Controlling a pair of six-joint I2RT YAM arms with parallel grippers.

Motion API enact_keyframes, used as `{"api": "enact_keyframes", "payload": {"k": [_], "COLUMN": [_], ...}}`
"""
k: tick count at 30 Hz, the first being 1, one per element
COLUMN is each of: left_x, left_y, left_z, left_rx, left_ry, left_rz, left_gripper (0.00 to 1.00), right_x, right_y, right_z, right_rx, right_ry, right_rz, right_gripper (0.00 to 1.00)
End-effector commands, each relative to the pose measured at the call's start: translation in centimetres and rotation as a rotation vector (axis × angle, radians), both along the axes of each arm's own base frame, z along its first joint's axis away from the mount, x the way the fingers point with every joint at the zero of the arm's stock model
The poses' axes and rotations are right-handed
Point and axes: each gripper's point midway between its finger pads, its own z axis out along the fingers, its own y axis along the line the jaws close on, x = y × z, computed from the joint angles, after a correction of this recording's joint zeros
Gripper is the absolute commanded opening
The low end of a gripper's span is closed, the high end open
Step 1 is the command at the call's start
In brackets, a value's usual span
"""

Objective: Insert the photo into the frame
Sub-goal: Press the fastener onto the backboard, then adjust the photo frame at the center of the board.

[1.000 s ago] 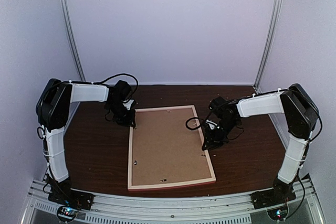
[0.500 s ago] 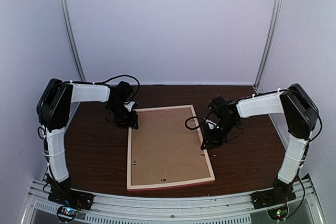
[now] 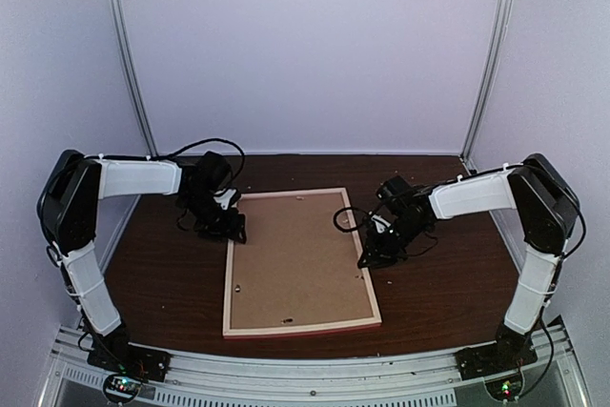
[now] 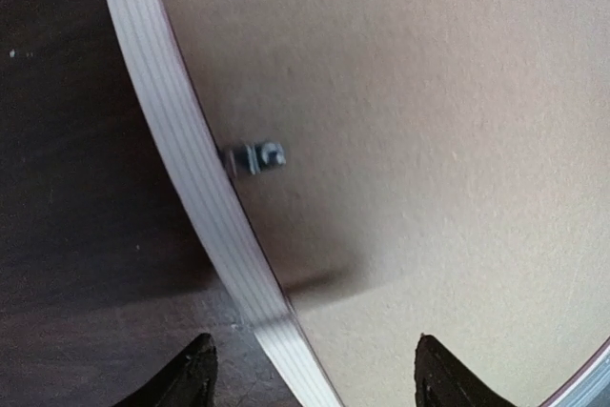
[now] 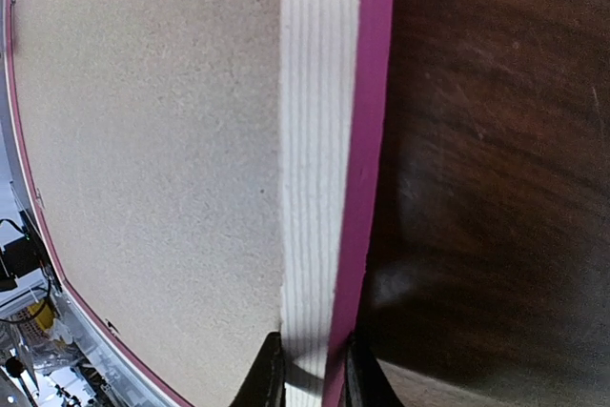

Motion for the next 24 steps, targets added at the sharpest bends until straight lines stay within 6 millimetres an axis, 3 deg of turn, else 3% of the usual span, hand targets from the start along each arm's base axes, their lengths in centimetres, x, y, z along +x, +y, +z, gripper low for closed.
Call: {"api": "enact_keyframes", "payload": {"k": [1, 14, 24], "left_x": [-0.6, -3.4, -5.0], "left_y": [0.2, 1.3, 0.5], "left_z": [0.2, 0.3, -0.5], "left_rx": [-0.011, 0.045, 0.047], "left_ry": [-0.023, -0.007, 0.034], "left_rz": [0.026, 0.001, -0.056], "left_gripper": [0.72, 0.79, 0.79], "right_x": [0.6, 0.4, 0.5], "right_y": [-2.6, -5.2, -6.6], "right_z": [-6.8, -7.0, -4.1], "right_rx": [-0.166, -0.203, -0.261], "right_ry": [-0.012, -0.009, -0.070], "right_rz": [-0.122, -0.218, -0.207], "right_gripper": [0.00, 0.00, 0.00]}}
